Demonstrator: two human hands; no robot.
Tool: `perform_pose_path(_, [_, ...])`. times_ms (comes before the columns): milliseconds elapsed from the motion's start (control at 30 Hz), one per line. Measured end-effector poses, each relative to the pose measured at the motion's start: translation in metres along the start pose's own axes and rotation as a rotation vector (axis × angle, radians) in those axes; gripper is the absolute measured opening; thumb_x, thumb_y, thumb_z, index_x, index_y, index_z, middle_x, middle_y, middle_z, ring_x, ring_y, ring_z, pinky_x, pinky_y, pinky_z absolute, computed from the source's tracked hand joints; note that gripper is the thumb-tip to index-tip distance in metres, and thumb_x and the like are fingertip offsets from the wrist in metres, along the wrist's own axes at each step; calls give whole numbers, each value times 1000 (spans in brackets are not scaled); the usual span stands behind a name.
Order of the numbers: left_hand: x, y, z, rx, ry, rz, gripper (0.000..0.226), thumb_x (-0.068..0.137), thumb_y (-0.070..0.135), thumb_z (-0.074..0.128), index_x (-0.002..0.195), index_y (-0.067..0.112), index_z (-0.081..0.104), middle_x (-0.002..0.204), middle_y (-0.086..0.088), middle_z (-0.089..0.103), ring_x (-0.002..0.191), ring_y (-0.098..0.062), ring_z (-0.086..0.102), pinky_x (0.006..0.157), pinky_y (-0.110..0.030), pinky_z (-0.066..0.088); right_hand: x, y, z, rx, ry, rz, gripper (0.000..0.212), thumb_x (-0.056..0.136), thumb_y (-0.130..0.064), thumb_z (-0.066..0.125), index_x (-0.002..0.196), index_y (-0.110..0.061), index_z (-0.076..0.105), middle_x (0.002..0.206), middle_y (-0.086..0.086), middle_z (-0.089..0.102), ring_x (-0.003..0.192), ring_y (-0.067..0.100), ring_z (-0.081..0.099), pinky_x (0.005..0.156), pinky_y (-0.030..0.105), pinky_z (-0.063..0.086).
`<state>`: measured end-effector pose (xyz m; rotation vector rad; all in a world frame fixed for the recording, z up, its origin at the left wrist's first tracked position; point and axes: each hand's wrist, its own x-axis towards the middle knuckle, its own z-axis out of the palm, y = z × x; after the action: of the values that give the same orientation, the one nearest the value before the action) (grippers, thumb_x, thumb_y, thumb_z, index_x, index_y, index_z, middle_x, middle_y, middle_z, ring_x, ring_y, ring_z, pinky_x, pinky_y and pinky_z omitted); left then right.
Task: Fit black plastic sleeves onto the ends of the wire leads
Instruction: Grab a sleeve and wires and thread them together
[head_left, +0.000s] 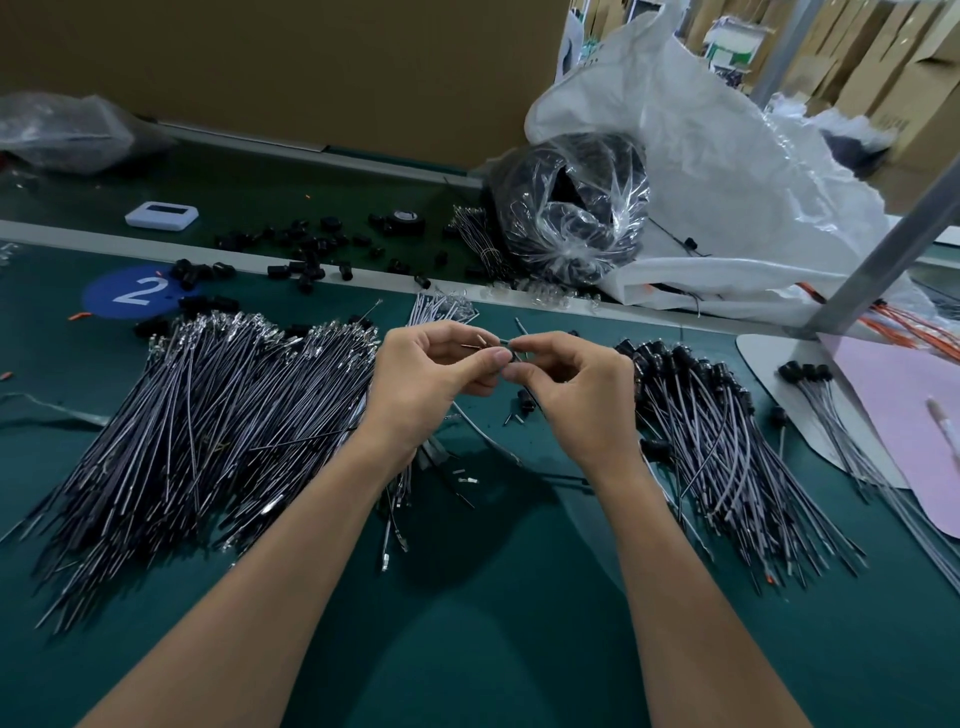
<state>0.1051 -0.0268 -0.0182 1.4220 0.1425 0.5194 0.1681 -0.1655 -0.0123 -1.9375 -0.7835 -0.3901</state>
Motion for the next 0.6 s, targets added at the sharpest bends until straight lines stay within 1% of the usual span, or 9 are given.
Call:
perform_pose_path(100, [0, 0, 0, -14, -38, -14, 11, 74, 10, 80, 83, 9, 75, 70, -10, 74, 58, -17, 68, 58, -23, 55, -1, -1, 0, 13, -21, -20, 19, 76, -7, 80, 94, -14, 78, 68, -16, 66, 64, -5, 63, 63, 5, 43])
perform_pose_path(200, [0, 1, 0, -50, -21, -30, 14, 73, 20, 78, 83, 11, 76, 71, -8, 74, 61, -15, 67, 59, -22, 55, 0, -2, 0, 39, -25, -26, 16, 77, -5, 79, 92, -12, 78, 73, -10, 72, 67, 0, 67, 66, 13, 50])
perform_pose_path(267, [0, 1, 1, -59, 3, -42, 9, 79, 17, 75, 84, 11, 77, 70, -6, 73, 62, -13, 66, 60, -21, 55, 0, -3, 0, 50, -16, -7, 13, 77, -6, 79, 89, -10, 78, 75, -4, 74, 66, 5, 68, 66, 18, 53])
perform_pose_path(300, [0, 1, 1, -50, 20, -44, 7, 81, 15, 74, 85, 10, 77, 71, -6, 73, 62, -12, 65, 59, -21, 55, 0, -3, 1, 48, -12, -3, 11, 77, -6, 80, 87, -10, 78, 73, -4, 73, 64, 7, 67, 65, 18, 53])
perform_pose_path(400, [0, 2, 2, 5, 79, -32, 9, 83, 13, 73, 89, 8, 76, 82, -9, 73, 65, -11, 63, 59, -19, 54, -1, -4, 2, 70, -14, 35, 9, 77, -14, 81, 84, -15, 76, 69, -11, 69, 59, 12, 61, 58, 20, 50])
perform_pose_path(500, [-1, 3, 2, 33, 90, -13, 6, 83, 12, 73, 88, 8, 76, 93, -12, 73, 71, -13, 66, 59, -18, 54, -2, -6, 5, 107, -49, 84, 14, 78, -25, 81, 88, -16, 76, 76, -10, 72, 63, 18, 64, 59, 27, 52])
perform_pose_path(533, [-1, 3, 2, 22, 90, -9, 4, 84, 12, 73, 86, 10, 76, 92, -10, 73, 72, -12, 67, 59, -18, 53, -3, -7, 7, 100, -53, 77, 15, 78, -25, 81, 89, -15, 76, 76, -9, 72, 63, 18, 65, 59, 27, 53])
perform_pose_path(600, [-2, 5, 2, -16, 99, -6, 3, 83, 12, 73, 84, 12, 76, 84, -4, 75, 70, -10, 68, 58, -17, 53, -4, -9, 11, 89, -40, 64, 13, 80, -21, 80, 89, -13, 76, 74, -9, 71, 62, 12, 65, 60, 24, 53])
